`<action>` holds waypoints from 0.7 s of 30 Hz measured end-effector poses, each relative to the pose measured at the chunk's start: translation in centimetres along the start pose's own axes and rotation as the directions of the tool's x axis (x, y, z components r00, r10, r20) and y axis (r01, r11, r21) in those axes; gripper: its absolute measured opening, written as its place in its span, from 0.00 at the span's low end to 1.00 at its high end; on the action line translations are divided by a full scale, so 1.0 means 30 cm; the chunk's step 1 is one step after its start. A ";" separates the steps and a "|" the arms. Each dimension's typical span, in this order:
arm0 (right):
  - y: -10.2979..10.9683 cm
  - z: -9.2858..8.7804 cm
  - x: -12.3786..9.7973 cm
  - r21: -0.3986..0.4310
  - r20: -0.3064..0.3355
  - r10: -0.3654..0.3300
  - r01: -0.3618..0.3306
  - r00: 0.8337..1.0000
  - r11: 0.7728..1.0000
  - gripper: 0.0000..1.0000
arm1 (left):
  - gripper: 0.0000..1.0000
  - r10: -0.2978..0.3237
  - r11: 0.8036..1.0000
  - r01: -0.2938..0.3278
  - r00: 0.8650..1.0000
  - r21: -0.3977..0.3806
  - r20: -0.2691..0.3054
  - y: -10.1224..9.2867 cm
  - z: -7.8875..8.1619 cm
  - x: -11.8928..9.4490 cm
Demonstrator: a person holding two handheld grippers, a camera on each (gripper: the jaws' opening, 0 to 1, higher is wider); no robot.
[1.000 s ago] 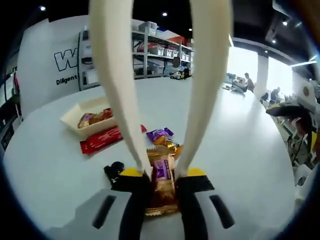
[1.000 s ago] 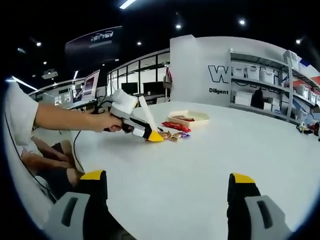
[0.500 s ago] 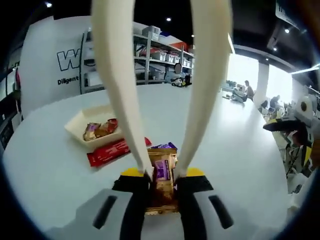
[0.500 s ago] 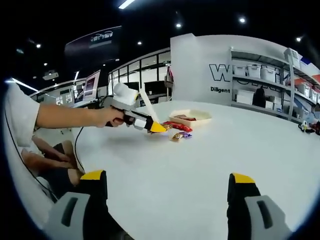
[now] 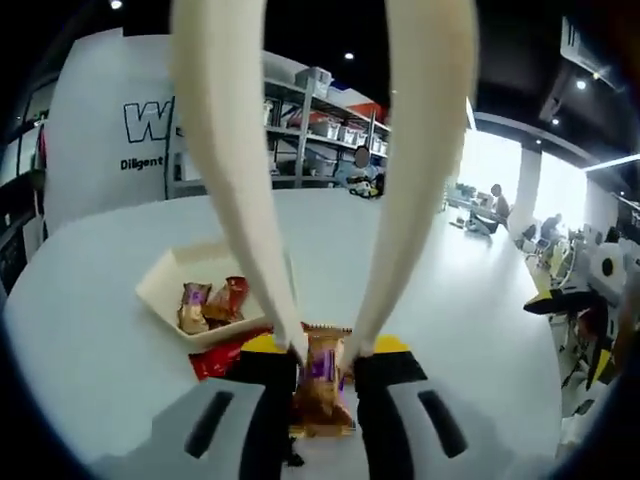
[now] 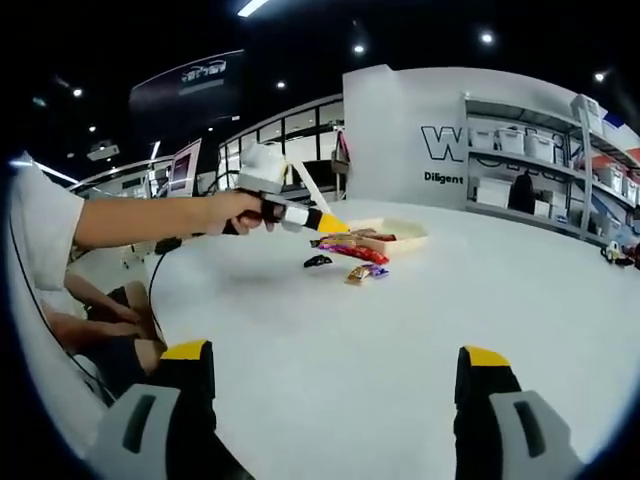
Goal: Place the target food into the container with the food tongs after gripping and lifting it, then release it inside without dropping or visibly crushing the food.
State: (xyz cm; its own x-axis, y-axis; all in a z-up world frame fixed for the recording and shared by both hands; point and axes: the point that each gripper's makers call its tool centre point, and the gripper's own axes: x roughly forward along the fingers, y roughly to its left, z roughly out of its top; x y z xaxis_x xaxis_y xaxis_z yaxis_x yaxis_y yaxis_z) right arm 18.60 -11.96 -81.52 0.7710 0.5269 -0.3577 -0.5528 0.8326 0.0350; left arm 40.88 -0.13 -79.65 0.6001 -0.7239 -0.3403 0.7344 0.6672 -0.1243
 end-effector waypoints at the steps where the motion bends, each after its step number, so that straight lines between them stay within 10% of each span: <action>1: -0.003 0.002 0.000 0.001 0.001 0.000 0.000 1.000 1.000 0.99 | 0.21 -0.001 1.000 0.001 1.000 -0.001 0.000 0.007 0.006 0.008; 11: -0.055 -0.028 -0.011 0.021 -0.014 -0.023 0.023 1.000 1.000 0.99 | 0.22 0.012 1.000 -0.011 0.998 0.013 -0.059 0.028 -0.066 0.043; 21: -0.036 -0.020 0.005 0.011 -0.011 -0.003 0.003 1.000 1.000 0.99 | 0.24 -0.014 0.988 0.034 0.992 0.152 -0.129 -0.108 -0.170 0.057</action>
State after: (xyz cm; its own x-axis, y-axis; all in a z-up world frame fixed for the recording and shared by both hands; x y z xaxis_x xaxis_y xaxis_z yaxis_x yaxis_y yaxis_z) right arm 19.13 -12.88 -82.19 0.7693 0.5222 -0.3680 -0.5465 0.8363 0.0442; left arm 37.91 -2.64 -84.58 0.5435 -0.7046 -0.4562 0.7942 0.6076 0.0077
